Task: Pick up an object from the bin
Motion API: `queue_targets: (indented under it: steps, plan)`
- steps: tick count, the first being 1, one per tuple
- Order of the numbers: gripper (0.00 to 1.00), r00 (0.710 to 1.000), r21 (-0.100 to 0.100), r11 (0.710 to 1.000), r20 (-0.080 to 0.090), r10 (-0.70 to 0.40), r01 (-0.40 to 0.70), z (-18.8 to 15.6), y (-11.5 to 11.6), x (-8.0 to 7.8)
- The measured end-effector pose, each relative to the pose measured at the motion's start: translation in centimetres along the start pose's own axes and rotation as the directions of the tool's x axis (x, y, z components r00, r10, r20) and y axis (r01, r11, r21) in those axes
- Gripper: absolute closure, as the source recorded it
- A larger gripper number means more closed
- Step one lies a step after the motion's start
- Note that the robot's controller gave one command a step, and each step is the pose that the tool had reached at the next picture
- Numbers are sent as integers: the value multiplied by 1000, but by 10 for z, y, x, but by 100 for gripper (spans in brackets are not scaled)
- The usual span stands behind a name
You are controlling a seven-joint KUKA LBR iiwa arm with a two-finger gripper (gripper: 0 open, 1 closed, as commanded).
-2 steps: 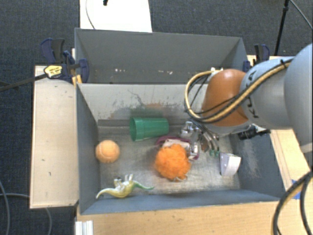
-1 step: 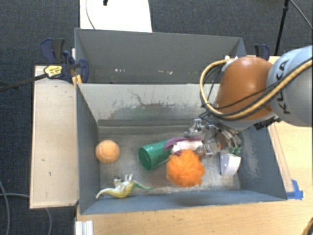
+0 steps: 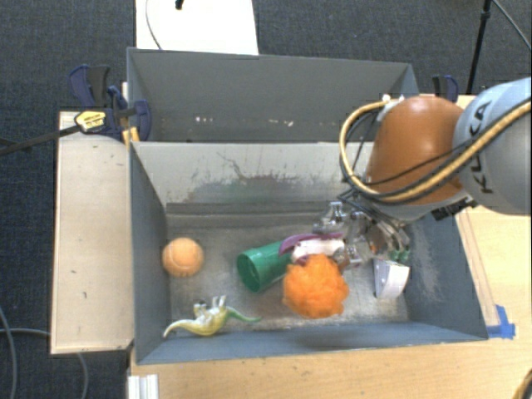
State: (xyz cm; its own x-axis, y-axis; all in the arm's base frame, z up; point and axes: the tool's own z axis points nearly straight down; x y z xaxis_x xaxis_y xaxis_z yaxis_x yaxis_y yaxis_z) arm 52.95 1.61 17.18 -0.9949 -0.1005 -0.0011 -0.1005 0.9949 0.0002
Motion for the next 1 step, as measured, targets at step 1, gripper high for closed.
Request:
queue_targets:
  steps: [1]
  plan:
    - [100,1000,0,1000,-8,-1,1,-46,1,4]
